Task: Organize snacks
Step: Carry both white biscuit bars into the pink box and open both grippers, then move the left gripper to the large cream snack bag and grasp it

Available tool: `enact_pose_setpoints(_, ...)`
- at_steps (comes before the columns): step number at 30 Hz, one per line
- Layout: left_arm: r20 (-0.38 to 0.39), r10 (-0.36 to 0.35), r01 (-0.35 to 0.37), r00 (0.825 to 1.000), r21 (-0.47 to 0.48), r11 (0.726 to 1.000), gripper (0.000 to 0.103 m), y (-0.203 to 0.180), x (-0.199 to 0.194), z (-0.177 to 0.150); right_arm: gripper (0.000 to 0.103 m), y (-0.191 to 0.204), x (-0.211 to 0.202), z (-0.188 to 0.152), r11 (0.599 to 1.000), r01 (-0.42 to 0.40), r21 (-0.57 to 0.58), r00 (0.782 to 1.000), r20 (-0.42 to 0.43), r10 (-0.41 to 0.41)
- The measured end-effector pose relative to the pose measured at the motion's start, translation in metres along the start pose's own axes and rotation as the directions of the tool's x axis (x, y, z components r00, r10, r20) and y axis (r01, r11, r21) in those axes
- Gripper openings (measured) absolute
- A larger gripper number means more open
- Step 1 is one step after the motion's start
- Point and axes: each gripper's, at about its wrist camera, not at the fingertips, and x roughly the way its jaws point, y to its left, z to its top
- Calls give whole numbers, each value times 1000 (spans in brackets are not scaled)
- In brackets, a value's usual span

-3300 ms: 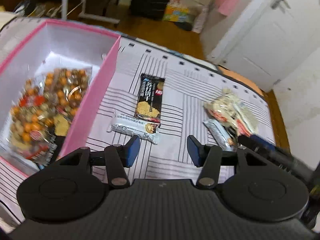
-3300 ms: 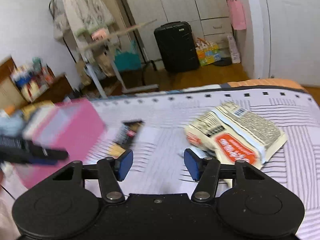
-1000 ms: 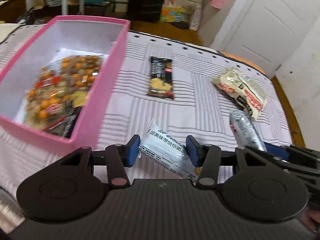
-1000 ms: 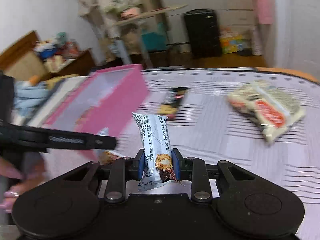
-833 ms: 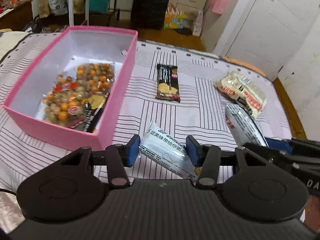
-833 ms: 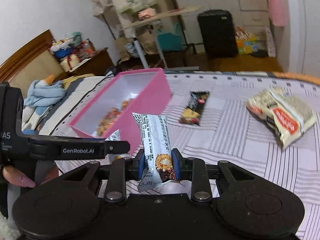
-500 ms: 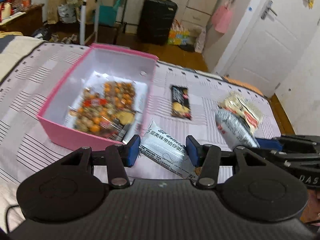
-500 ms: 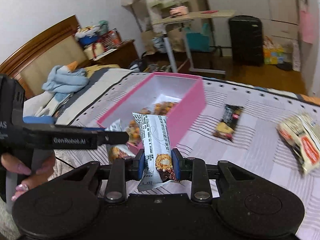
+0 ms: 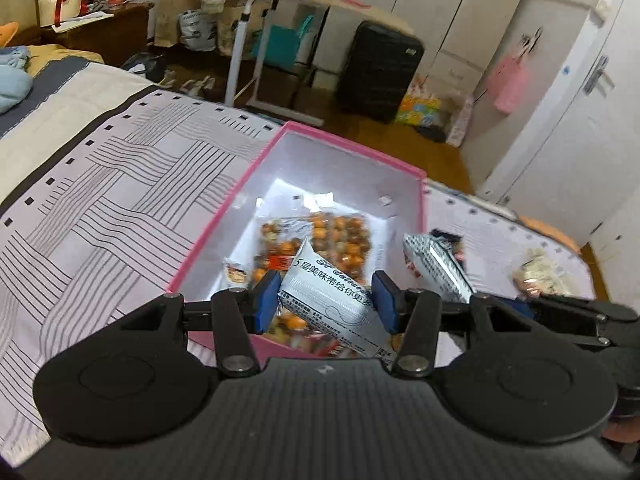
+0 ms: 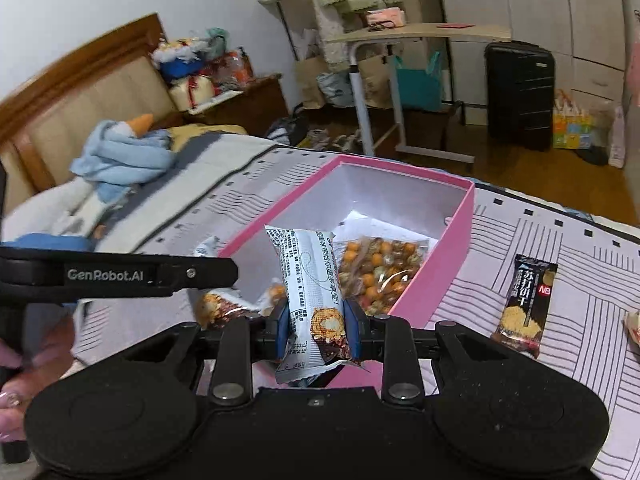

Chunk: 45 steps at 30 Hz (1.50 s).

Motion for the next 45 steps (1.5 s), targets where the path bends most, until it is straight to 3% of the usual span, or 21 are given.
enact_pose_setpoints(5,-73,24,-28,997,-43,999,48,14,35,3,33,9,33,2,998,55,38,998,-20,-55)
enact_pose_setpoints(11,-83,48,-53,995,-54,997,51,28,64,8,39,3,49,-2,996,65,68,998,-7,-65)
enact_pose_setpoints(16,-78,47,-54,996,-93,994,58,40,67,5,44,-8,21,-8,997,-12,78,999,39,9)
enact_pose_setpoints(22,-34,38,-40,999,-78,996,59,35,49,6,45,-16,-23,1,1000,9,26,998,68,-11)
enact_pose_setpoints(26,-14,19,-19,1000,-30,999,59,18,26,11,48,-16,-48,23,998,46,49,998,31,-47)
enact_pose_setpoints(31,26,-27,26,999,43,999,59,-12,-6,19,48,-32,-89,52,991,17,134,1000,-12,-16)
enact_pose_setpoints(36,-13,-110,110,994,92,990,59,-43,-22,22,50,-58,-141,68,988,62,139,997,-51,-55)
enact_pose_setpoints(41,-90,-190,202,978,150,968,59,-88,-24,31,51,-106,-185,77,969,98,225,992,-106,-76)
enact_pose_setpoints(45,-110,-240,259,965,214,942,61,-133,-24,37,53,-175,-207,72,919,103,381,993,-93,-72)
